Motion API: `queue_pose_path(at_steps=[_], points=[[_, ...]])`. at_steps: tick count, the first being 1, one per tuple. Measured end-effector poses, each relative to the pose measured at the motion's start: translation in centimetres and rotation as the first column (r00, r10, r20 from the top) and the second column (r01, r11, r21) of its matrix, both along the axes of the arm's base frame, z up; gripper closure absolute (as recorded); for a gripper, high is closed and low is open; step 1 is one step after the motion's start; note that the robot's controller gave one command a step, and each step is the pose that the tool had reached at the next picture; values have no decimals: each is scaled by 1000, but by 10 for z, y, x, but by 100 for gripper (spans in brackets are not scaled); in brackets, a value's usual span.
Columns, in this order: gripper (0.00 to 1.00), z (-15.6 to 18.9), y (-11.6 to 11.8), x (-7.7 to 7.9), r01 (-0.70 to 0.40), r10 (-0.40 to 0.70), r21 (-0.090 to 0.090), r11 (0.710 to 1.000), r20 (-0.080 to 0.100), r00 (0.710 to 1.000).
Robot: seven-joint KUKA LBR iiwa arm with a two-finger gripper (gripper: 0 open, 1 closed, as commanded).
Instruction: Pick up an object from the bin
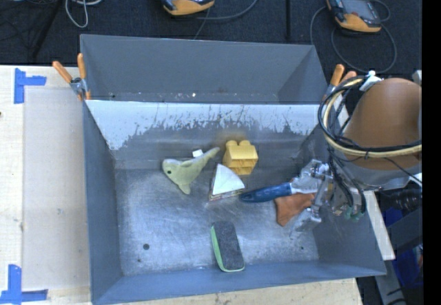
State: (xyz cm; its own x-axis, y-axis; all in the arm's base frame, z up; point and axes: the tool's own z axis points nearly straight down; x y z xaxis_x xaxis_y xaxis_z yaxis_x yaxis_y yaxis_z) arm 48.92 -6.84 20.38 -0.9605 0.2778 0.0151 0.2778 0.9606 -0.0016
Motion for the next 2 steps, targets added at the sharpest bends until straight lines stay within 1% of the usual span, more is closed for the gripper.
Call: queue_pose_path(at_steps=[1, 2], points=[[0, 6, -6, 41, -75, 75, -6, 997, 29, 997], [0, -8, -6, 50, -93, 93, -6, 996, 27, 995]])
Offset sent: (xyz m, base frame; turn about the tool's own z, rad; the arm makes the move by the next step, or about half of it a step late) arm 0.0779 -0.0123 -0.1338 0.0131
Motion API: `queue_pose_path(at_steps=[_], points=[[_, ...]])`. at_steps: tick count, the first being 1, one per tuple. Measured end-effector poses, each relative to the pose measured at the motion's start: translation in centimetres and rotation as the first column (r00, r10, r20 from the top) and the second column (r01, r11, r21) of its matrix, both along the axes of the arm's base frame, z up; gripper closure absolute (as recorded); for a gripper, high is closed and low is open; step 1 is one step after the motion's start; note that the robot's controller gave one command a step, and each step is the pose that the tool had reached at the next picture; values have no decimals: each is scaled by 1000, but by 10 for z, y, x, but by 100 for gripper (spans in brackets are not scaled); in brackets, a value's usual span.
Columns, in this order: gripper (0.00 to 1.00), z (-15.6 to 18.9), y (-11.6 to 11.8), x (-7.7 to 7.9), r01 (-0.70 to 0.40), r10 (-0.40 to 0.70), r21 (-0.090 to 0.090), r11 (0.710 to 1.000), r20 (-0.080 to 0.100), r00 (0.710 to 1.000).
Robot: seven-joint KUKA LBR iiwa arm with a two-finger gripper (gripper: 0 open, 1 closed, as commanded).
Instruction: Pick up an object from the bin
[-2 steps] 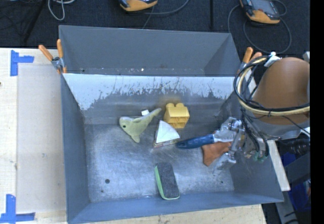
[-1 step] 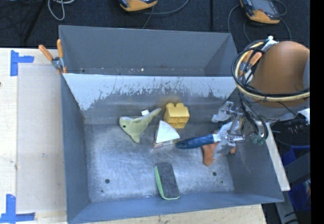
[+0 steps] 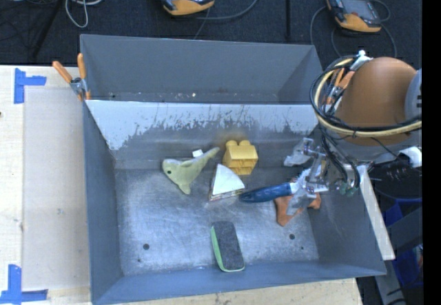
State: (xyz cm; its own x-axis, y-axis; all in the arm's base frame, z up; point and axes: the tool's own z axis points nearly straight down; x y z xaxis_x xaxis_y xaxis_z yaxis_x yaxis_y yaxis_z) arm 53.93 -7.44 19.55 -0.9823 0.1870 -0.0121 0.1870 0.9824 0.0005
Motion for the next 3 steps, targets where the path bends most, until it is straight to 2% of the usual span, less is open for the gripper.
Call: queue_pose_path(at_steps=[1, 2, 3], points=[[0, 9, -20, -21, -74, 74, 6, 997, -26, 997], [0, -4, -24, -2, -69, 69, -2, 998, 3, 998], [0, -68, -20, -5, 50, -50, 3, 999, -9, 999]])
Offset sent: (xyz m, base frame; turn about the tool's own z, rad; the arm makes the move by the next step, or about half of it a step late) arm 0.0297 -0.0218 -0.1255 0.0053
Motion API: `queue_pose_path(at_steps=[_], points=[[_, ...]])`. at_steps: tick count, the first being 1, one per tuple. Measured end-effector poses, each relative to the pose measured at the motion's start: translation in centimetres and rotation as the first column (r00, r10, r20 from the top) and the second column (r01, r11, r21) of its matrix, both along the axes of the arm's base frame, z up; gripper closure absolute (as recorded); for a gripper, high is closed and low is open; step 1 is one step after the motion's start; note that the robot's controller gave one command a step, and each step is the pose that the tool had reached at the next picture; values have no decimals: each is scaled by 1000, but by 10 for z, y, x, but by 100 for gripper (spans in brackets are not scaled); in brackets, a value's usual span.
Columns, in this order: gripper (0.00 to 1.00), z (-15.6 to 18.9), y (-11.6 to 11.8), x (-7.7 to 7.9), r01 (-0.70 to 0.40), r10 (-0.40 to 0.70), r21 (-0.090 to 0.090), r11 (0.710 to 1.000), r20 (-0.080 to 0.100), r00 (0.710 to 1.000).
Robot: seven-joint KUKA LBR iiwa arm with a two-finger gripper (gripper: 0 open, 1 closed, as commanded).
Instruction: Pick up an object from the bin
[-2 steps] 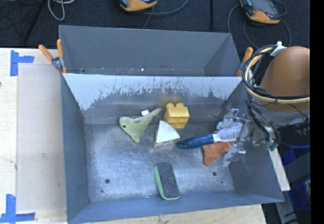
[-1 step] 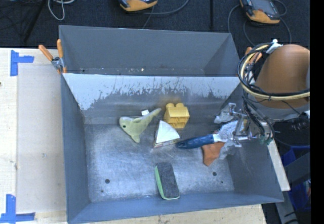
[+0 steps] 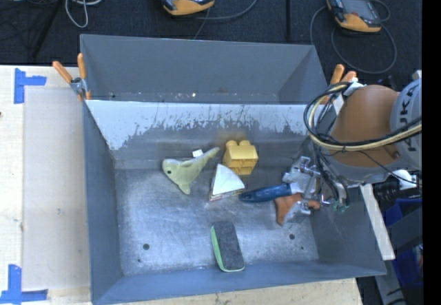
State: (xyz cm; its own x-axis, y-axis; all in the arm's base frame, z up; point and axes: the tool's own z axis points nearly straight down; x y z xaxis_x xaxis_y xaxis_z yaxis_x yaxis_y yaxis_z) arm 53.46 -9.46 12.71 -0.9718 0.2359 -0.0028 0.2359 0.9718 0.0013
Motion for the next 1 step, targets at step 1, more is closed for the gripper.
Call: queue_pose_path(at_steps=[1], points=[[0, -39, -7, 3, 120, -120, 5, 993, 14, 993]])
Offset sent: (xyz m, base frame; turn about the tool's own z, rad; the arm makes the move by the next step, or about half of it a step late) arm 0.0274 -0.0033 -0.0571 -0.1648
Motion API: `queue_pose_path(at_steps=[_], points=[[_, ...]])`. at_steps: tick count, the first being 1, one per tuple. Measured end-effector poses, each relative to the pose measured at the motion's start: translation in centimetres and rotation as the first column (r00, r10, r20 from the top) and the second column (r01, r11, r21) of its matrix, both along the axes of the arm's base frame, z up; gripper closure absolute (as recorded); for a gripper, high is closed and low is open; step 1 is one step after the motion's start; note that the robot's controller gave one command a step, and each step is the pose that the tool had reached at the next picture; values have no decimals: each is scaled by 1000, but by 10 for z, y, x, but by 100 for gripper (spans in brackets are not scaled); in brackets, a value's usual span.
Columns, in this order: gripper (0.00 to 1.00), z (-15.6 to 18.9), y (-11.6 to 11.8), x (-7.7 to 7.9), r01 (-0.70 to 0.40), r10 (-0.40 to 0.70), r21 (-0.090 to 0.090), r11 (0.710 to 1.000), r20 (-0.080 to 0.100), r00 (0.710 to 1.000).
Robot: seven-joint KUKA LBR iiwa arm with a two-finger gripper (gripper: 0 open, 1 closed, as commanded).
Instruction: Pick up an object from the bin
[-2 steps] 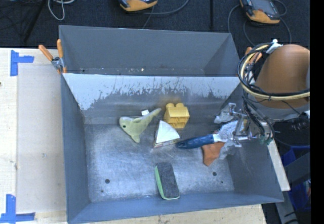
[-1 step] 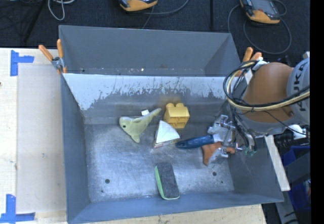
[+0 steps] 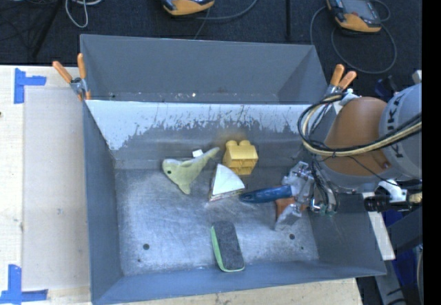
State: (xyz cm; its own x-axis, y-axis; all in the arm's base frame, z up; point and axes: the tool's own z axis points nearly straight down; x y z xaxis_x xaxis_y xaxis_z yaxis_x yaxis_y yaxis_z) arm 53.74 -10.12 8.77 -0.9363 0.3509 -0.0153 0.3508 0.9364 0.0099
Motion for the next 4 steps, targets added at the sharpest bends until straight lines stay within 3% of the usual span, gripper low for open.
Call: queue_pose_path(at_steps=[1, 2, 3, 4], points=[[0, -8, -2, 2, 5, -5, 1, 1000, 0, 1000], [100, -9, 5, -20, -259, 259, -15, 966, 6, 966], [100, -9, 5, -20, -260, 260, -15, 966, 6, 966], [100, 34, 4, -15, -264, 264, 0, 965, -25, 964]])
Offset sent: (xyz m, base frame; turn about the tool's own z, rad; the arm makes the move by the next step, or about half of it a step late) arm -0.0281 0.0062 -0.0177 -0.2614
